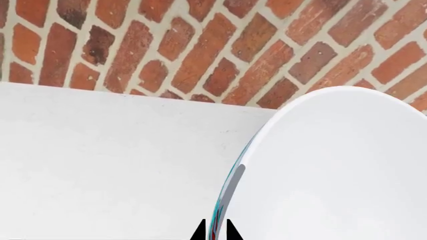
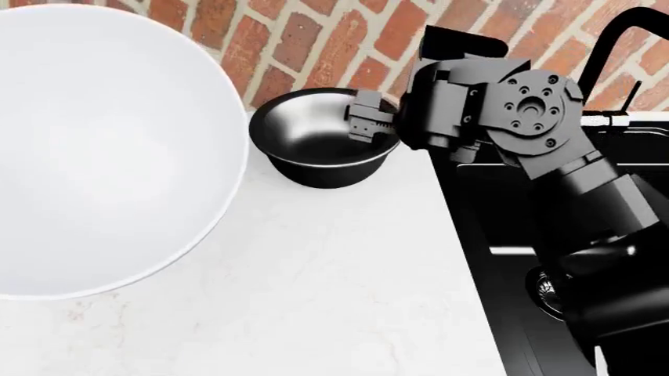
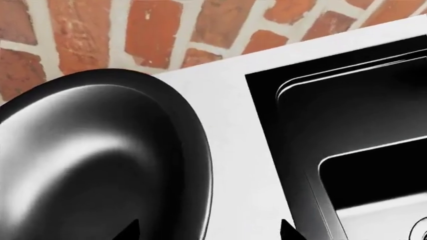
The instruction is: Stack the bowls in the sink.
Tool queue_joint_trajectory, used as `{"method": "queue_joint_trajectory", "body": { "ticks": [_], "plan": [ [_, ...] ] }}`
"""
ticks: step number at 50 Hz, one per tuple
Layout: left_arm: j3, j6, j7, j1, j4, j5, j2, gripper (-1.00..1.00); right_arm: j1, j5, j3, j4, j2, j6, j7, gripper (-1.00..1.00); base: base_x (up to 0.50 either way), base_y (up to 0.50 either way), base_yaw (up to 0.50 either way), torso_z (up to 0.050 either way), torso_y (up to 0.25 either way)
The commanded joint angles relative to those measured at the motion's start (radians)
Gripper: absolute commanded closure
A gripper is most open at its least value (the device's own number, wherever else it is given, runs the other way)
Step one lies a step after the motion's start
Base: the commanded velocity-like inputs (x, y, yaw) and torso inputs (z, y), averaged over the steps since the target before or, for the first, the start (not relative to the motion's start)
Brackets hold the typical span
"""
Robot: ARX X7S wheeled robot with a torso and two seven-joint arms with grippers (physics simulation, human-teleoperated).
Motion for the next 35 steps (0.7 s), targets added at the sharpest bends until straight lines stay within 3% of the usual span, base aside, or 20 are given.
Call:
{"method": "queue_joint_trajectory", "body": {
  "ticks": [1, 35],
  "plan": [
    [-0.002, 0.007, 0.004, -0.010, 0.001, 0.004, -0.006, 1.00, -0.014, 0.003, -0.003, 0.031, -0.015, -0.006, -0.039, -1.00, 0.00, 0.00, 0.00, 0.000, 0.000],
    [-0.001, 0.002, 0.019, -0.001, 0.006, 0.013, -0.028, 1.00, -0.064, -0.054, -0.051, 0.104, -0.051, -0.048, -0.185, -1.00, 0.00, 0.00, 0.00, 0.000, 0.000]
  ]
}}
